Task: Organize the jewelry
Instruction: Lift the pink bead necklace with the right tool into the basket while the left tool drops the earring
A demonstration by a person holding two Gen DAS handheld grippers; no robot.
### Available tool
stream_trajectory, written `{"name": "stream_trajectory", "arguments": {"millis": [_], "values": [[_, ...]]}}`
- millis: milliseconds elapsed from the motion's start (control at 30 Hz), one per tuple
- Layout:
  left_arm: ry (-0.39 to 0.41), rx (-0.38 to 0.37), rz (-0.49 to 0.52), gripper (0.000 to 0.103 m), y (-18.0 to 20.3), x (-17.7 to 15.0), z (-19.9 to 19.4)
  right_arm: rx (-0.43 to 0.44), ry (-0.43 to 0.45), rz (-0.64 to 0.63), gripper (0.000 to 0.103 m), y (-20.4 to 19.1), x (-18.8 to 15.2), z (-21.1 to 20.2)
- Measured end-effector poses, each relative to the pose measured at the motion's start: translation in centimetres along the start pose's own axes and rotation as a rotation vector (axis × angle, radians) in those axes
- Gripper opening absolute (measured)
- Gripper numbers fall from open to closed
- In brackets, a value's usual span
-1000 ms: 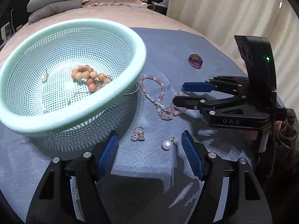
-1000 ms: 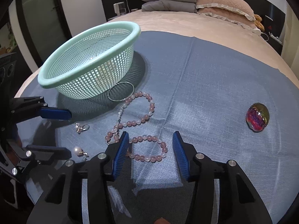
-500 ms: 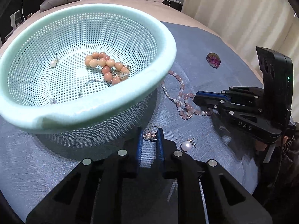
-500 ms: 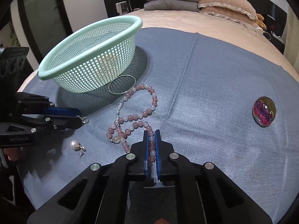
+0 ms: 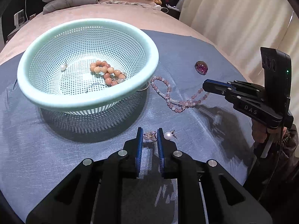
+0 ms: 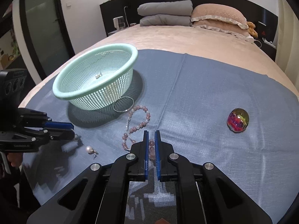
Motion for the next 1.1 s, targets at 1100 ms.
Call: {"name": "stream_trajectory", "arguments": {"millis": [1100], "values": [[0.089,0.098,0.002,0.016,-8.2,6.5,-3.4,0.158,0.218,-0.149,0.006,-6.4,16.1,-1.8]]}}
Point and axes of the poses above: each gripper's, at about its wrist camera, not at the fingertips, and z roughly the way its jaws point, y to its right, x to its top, the point moved 4 cm from there along z, roughly the way its jaws point, and after that the axes turned 9 degrees about x, right-handed, at the moved point
